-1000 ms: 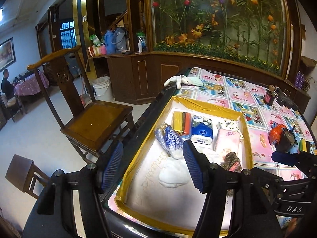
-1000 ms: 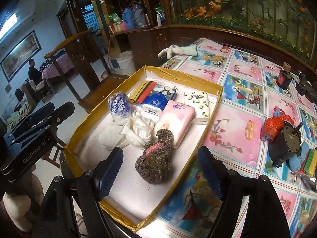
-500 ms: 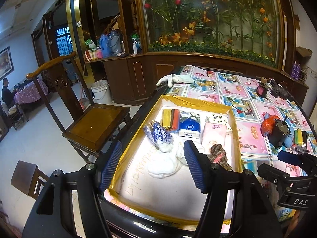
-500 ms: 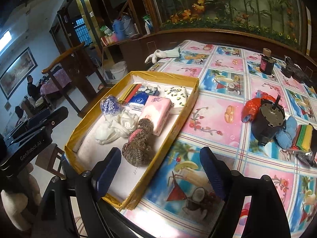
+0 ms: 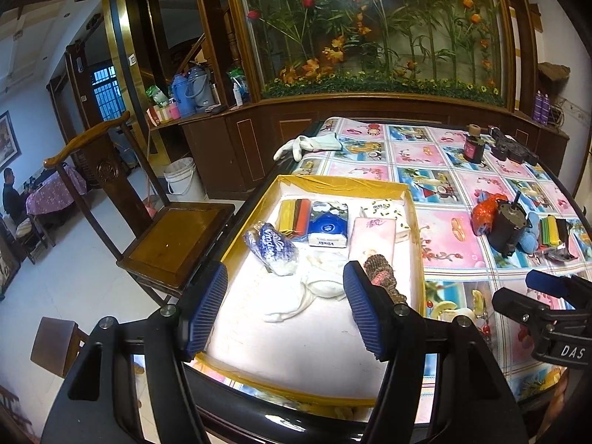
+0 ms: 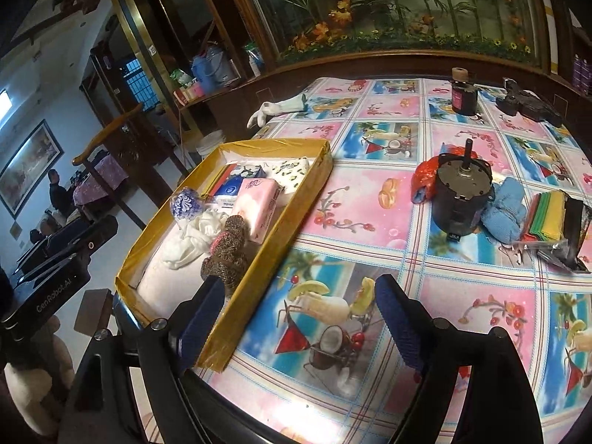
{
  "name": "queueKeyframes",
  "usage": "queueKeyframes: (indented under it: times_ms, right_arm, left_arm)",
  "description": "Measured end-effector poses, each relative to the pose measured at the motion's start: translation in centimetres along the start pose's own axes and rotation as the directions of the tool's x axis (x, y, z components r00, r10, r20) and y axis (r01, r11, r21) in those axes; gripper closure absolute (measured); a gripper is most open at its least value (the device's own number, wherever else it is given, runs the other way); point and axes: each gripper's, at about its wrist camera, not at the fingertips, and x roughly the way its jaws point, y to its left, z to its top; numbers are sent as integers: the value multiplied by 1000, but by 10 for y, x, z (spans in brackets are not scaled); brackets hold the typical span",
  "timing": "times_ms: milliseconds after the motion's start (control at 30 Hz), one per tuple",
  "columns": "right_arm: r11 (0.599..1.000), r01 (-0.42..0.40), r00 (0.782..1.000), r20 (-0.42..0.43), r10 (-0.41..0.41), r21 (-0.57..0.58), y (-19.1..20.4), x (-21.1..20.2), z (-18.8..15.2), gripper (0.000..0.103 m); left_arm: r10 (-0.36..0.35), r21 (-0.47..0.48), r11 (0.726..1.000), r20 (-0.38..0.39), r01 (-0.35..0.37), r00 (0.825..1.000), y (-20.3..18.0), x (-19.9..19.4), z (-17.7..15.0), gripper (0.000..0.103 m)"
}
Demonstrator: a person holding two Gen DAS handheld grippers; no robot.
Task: Organize soft objects
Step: 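Withdraw both tools from the tray toward the black motor, then reach the left gripper to the red plastic bag while the right approaches the blue towel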
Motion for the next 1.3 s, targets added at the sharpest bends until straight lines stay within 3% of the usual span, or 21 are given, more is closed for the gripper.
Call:
queueKeyframes:
  times_ms: [233, 367, 433, 533, 667, 800, 900, 1100, 1300]
  right_arm:
    - [998, 24, 1000, 13, -25, 56, -33, -11, -8, 19]
    - [994, 70, 997, 30, -73, 84, -61, -26, -9, 19]
    - [988, 111, 992, 41, -116, 109, -80, -35, -8, 19]
    - [973, 171, 982, 51, -181, 157, -106, -49, -7, 19]
    - [946, 244, 964, 50, -260, 215, -135, -63, -9, 19]
    - [927, 279, 953, 43, -299, 252, -151, -67, -8, 19]
    - [918, 289, 949, 42, -311, 272, -156, -66, -2, 19]
    - [938, 230, 968, 38, -248, 259, -159, -46, 18, 19]
    - [956, 53, 994, 77, -78, 290, -165, -15, 57, 19]
  left_arm:
    - [-44, 33, 998, -14, 44, 999, -19, -2, -2, 39]
    - [-164, 54, 985, -35, 166, 986, -39, -6, -2, 39]
    - [-278, 55, 958, -71, 282, 958, -54, -4, -2, 39]
    - [-411, 52, 904, -163, 424, 897, -83, 6, -5, 39]
    - [-504, 54, 846, -240, 530, 829, -117, 9, -17, 39]
    - [-549, 46, 814, -261, 579, 794, -129, 9, -27, 39]
    - [-566, 23, 808, -247, 588, 787, -126, 9, -27, 39]
    - [-603, -64, 793, -221, 606, 766, -115, 23, -18, 39]
    - [-618, -59, 781, -219, 622, 755, -116, 28, -17, 39]
